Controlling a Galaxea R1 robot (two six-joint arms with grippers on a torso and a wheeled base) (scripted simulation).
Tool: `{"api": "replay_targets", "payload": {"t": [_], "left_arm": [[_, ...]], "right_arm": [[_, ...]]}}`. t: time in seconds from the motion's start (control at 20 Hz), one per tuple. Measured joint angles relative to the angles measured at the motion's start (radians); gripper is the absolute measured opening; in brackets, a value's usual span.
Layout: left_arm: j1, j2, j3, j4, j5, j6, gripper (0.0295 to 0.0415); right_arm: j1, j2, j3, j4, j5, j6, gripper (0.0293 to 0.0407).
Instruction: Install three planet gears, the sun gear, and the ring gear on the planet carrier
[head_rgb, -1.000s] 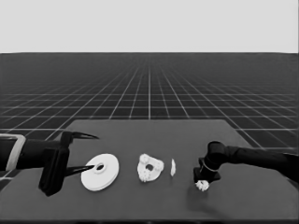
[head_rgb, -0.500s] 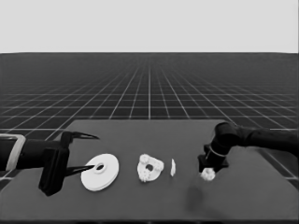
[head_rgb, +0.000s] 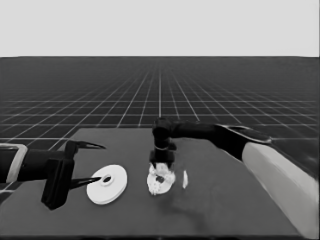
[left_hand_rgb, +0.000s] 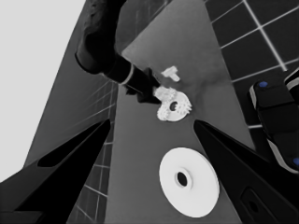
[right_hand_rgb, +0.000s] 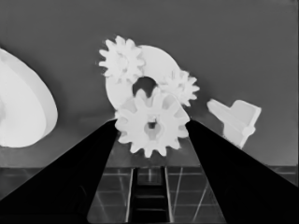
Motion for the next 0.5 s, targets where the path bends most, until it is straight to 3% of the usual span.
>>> {"api": "replay_targets", "payload": {"t": [0.2,0.3,0.5], "left_arm": [[0.000,0.000,0.000,0.000,0.000,0.000,0.0385],[0.000,0.000,0.000,0.000,0.000,0.000,0.0385],[0.000,0.000,0.000,0.000,0.000,0.000,0.0385]], "right_arm": [[0.000,0.037,-0.065,0.002,0.005,-0.030,0.0309],[-0.081,0.050,-0.111,-0.075,0.027,-0.058,0.0309],[-0.118,0.059,-0.142,-0.109,0.042,-0.076,0.0309]]}}
